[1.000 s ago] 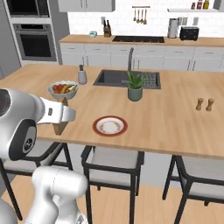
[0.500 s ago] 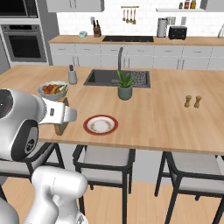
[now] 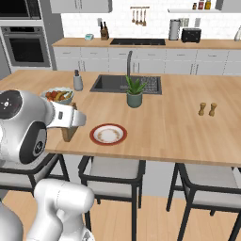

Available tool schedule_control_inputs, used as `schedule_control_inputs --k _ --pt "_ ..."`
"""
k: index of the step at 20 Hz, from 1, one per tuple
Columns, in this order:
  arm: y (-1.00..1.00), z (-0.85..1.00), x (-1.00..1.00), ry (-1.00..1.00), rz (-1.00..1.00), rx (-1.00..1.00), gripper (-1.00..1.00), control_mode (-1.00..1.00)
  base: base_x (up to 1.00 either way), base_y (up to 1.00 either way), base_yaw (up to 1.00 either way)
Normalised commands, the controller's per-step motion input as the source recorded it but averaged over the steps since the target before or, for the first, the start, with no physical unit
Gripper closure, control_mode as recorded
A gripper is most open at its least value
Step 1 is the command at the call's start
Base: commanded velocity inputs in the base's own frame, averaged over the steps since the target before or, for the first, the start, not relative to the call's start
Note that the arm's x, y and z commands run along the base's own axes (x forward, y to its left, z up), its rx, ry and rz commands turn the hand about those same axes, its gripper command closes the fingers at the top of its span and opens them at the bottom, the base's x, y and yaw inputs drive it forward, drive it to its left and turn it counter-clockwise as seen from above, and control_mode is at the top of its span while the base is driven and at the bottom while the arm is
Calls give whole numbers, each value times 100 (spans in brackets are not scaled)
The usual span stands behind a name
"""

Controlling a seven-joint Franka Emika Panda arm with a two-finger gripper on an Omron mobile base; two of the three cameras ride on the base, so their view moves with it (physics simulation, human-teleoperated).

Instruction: Start the toaster. Once the lever pops up, take the bread to the plate on the dining counter.

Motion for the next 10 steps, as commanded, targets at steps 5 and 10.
schedule_control_inputs --k 5,10 --pt "0 -9 100 17 3 2 100 -100 0 0 0" --pt "-1 -40 100 17 33 10 100 -100 0 0 0"
